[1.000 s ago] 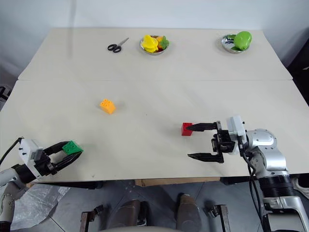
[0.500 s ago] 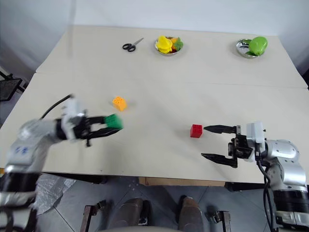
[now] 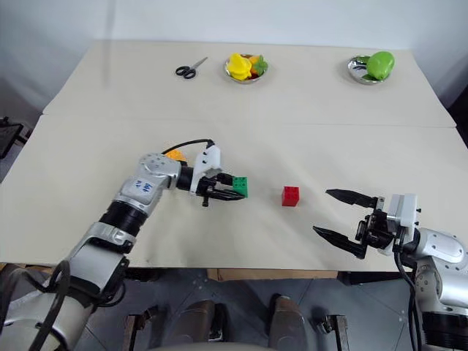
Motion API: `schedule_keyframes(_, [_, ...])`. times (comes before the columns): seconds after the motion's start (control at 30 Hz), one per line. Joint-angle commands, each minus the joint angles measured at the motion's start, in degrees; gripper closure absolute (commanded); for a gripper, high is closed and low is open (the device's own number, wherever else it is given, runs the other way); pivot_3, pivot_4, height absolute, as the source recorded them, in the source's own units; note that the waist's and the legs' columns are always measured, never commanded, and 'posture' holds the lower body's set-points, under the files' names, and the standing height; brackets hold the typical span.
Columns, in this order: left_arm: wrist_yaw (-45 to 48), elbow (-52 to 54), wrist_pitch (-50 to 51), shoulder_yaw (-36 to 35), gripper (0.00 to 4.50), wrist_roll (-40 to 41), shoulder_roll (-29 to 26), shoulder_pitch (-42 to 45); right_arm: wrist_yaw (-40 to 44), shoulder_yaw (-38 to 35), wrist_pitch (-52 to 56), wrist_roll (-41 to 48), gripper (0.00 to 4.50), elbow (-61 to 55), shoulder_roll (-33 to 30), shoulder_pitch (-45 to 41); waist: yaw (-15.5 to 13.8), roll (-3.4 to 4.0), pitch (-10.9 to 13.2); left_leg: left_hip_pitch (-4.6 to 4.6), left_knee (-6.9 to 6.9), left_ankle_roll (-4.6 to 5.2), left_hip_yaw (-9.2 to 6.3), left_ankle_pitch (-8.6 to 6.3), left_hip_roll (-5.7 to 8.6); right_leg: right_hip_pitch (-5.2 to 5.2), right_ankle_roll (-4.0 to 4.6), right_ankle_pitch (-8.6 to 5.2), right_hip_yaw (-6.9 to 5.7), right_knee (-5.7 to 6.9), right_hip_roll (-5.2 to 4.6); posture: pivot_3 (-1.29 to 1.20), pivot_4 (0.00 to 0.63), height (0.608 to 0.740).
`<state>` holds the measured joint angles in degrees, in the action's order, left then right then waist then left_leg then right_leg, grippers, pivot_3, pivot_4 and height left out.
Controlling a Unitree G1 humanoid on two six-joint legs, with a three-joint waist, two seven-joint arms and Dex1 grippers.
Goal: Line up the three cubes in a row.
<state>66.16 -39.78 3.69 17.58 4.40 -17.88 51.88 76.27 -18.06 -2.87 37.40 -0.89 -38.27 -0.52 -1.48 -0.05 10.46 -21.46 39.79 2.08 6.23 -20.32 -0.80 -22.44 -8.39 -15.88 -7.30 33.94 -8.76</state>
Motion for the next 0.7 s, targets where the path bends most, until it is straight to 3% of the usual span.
schedule_keyframes(0.03, [0.8, -3.5, -4.2, -0.3, 3.0, -1.3, 1.3, 2.7, -0.6, -1.5, -1.2, 0.4, 0.0, -1.7, 0.5, 1.4, -0.1, 0.0, 0.0, -0.02, 0.01, 0.0, -0.01, 0.0, 0.0, 0.0, 0.0, 0.0, -0.01, -0.01, 0.0, 0.0, 0.15, 0.74])
schedule_keyframes(0.17, [2.4, -6.6, -6.8, -0.3, 3.0, -2.5, 1.7, 3.9, -1.1, -1.2, -1.1, 0.2, 0.0, -2.0, 0.8, 1.9, 0.0, -0.01, 0.0, -0.07, 0.11, 0.02, -0.05, -0.01, 0.0, 0.0, 0.0, 0.01, -0.03, 0.03, 0.0, 0.0, 0.15, 0.74])
schedule_keyframes(0.33, [5.7, -6.0, -8.7, -1.6, 1.4, -1.4, 1.1, 2.6, -1.4, -0.7, -1.1, 0.1, 0.0, -1.9, 1.1, 1.7, 0.1, 0.0, 0.0, -0.07, 0.12, 0.02, -0.11, -0.01, -0.02, -0.03, 0.0, 0.01, -0.03, 0.07, 0.0, 0.0, 0.15, 0.74])
schedule_keyframes(0.47, [10.1, 1.3, -9.0, -5.2, 0.27, 3.1, -1.3, -0.8, -1.4, 0.5, -1.0, -0.2, 0.0, -1.1, 1.7, 0.2, 0.3, 0.0, 0.0, -0.07, 0.16, 0.02, -0.32, -0.01, -0.04, -0.04, 0.01, 0.01, -0.01, 0.1, 0.0, 0.0, 0.15, 0.74])
schedule_keyframes(0.57, [10.9, 7.9, -8.6, -8.6, 0.27, 5.8, -4.9, -3.7, -1.5, 1.8, -0.3, -0.4, 0.0, -0.2, 2.1, -1.8, 0.5, 0.0, 0.0, -0.07, 0.18, 0.01, -0.5, -0.01, -0.07, -0.07, 0.03, 0.02, 0.02, 0.14, 0.02, 0.0, 0.15, 0.74])
schedule_keyframes(0.7, [4.9, 18.6, -9.8, -18.6, 0.13, 11.9, -8.7, -10.9, -4.4, 3.2, 3.1, 0.6, 0.0, 1.4, 3.8, -6.9, 1.1, 0.02, 0.0, -0.04, 0.23, 0.01, -0.52, -0.01, -0.11, -0.05, 0.07, 0.05, 0.07, 0.21, 0.01, 0.0, 0.15, 0.74])
